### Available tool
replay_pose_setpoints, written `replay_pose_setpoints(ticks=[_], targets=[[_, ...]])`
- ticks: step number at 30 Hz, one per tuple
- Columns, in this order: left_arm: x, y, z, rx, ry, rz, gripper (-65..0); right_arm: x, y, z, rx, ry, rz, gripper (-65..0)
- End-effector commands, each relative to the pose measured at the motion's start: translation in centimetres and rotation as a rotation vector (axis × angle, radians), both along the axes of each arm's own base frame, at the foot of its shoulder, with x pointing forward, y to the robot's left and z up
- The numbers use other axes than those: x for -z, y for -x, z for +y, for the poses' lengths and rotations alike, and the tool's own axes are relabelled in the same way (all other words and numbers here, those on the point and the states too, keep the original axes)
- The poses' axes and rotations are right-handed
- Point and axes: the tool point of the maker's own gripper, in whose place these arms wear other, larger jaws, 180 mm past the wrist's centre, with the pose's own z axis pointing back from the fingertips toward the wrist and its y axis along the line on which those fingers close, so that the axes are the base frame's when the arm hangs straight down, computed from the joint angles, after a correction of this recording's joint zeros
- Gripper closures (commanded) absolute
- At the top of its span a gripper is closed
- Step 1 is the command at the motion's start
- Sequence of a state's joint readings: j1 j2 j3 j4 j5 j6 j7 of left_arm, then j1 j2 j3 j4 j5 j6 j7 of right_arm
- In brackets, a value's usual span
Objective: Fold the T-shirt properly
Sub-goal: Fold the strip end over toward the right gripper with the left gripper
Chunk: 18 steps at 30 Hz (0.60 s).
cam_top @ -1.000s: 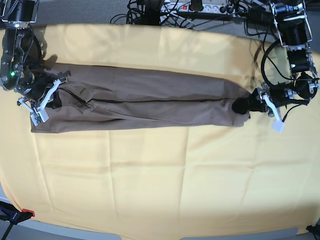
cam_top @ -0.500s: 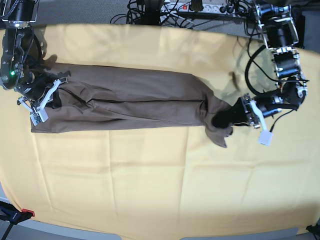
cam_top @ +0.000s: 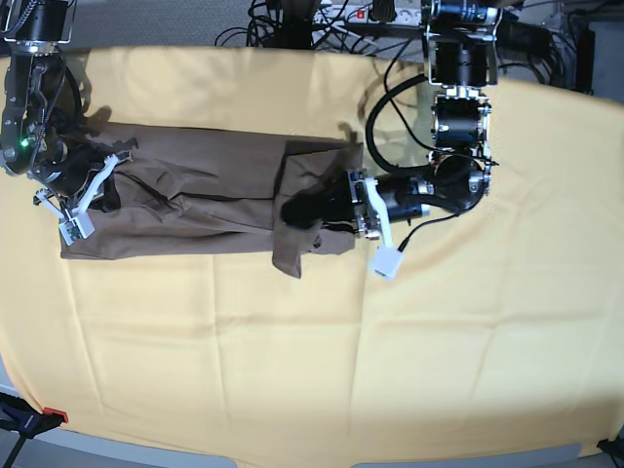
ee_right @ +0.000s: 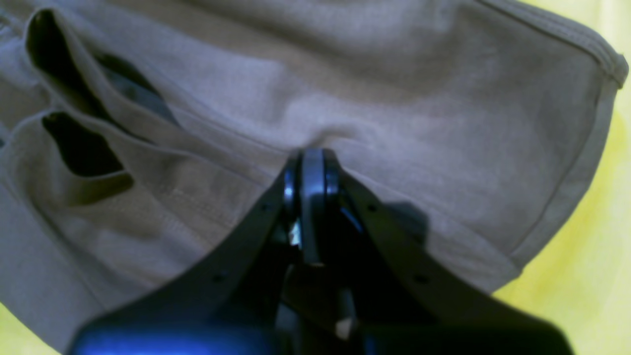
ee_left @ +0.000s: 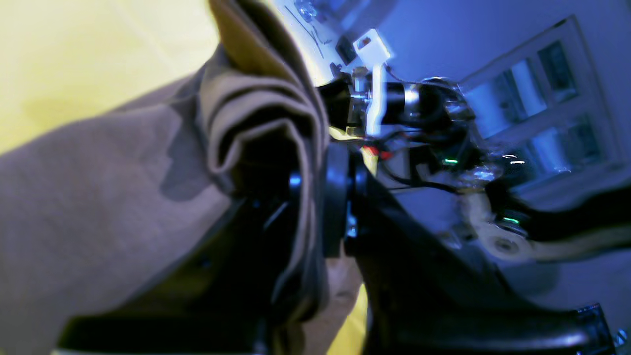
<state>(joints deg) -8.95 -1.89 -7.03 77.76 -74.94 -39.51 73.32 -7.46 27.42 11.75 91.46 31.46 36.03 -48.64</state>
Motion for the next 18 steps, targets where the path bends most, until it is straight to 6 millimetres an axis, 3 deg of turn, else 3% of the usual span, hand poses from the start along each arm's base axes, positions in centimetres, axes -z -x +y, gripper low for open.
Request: replay_pose_setpoints(ticks=[1, 5, 12, 13, 17, 18], targets=[[-1.7, -0.9, -0.5, -0.016, 0.039, -0.049, 0.0, -0.7, -0.5, -0.6, 0.000, 0.019, -0.017, 0.0], [-1.2, -0.9, -2.1, -0.020, 0.012, -0.051, 0.0, -0.7, -0.5, -0.6, 0.000, 0.019, -0.017, 0.0], [-2.2, -1.2, -3.3, -0.036, 0.070, -0.056, 0.0, -0.7, -0.5, -0.6, 0.000, 0.016, -0.017, 0.0], [-2.3, -1.2, -3.5, -0.035, 0.075, -0.056, -4.1, -0.7, -0.5, -0.6, 0.000, 0.016, -0.018, 0.0], [-2.4, -1.0, -3.8, -0.025, 0.076, -0.055, -37.1, -0.7, -0.5, -0.6, 0.000, 0.016, -0.018, 0.0], [-2.4, -0.9, -3.9, -0.021, 0.077, -0.056, -41.1, -0.7, -0.5, -0.6, 0.000, 0.016, -0.018, -1.2]])
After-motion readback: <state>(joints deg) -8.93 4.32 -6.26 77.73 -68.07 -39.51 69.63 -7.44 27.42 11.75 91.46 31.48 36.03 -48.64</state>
